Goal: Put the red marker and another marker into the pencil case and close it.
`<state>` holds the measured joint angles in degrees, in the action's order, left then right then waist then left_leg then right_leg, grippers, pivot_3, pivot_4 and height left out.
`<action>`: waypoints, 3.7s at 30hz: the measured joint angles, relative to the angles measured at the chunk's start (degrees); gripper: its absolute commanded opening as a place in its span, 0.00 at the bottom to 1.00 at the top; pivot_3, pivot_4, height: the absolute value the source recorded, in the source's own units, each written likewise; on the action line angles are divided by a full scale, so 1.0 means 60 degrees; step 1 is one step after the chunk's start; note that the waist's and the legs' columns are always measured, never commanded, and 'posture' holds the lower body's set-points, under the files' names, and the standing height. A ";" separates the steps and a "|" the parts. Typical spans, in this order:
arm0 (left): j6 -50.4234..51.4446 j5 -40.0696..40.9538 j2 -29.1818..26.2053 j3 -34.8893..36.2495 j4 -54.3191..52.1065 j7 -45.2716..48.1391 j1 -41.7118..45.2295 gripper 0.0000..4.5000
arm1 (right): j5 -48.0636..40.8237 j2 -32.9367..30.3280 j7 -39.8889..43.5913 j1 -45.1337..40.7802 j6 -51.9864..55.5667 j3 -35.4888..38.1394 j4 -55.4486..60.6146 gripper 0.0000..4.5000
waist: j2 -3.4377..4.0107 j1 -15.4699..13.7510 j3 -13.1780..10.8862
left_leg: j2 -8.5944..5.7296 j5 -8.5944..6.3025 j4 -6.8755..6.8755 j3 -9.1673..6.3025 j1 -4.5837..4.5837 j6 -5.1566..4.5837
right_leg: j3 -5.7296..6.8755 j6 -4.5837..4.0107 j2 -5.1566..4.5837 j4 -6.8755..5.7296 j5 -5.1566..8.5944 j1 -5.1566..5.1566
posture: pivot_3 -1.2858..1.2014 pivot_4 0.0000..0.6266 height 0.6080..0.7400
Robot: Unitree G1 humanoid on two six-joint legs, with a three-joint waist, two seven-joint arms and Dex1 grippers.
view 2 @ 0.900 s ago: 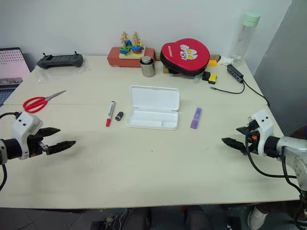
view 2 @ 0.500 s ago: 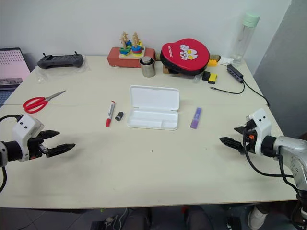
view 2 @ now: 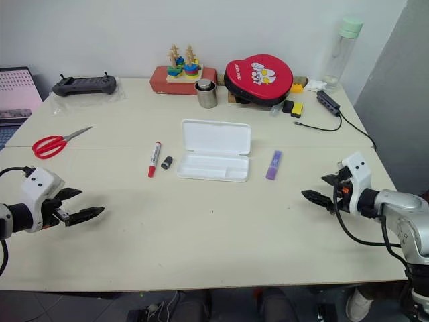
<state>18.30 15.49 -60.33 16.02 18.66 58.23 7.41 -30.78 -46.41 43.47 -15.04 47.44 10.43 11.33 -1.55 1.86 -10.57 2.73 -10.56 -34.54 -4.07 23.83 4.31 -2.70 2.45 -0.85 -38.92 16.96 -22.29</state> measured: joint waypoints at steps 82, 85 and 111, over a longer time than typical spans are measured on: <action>0.0493 0.0740 0.5447 -0.0102 -0.2057 -0.5556 0.1636 1.00 | 0.4789 0.3834 0.4282 -0.3342 -0.5032 -0.5831 -0.2560 0.55 | -0.0009 -0.0009 0.0006 | -0.0012 0.0006 -0.0062 -0.0032 0.0005 0.0006 | 0.0005 0.0005 0.0013 -0.0009 -0.0068 0.0028 | 0.52 0.24 1.00; 0.0712 0.0589 0.5490 -0.0157 -0.1879 -0.5829 0.1780 1.00 | 0.4119 0.3766 0.4402 -0.3417 -0.4389 -0.5438 -0.2022 0.72 | -0.0009 -0.0009 0.0006 | -0.0011 0.0006 -0.0061 -0.0035 0.0004 0.0006 | 0.0008 0.0005 0.0013 -0.0008 -0.0068 0.0028 | 0.52 0.24 1.00; 0.0039 -0.0546 0.5837 -0.0681 0.2087 -0.6650 0.4187 0.37 | 0.1546 0.4411 0.0986 -0.5196 -0.1824 -0.2672 -0.1738 1.00 | -0.0013 -0.0038 0.0010 | -0.0019 0.0006 -0.0061 -0.0044 0.0002 0.0006 | 0.0017 0.0003 0.0010 -0.0013 -0.0069 0.0036 | 0.52 0.24 1.00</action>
<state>18.53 12.22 -25.31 11.93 31.19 18.33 32.53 -21.51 -19.94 49.39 -46.22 36.49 -5.59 0.90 -1.62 1.63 -10.51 2.62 -10.52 -34.90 -4.33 23.85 4.34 -2.59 2.46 -0.78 -39.00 16.55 -22.08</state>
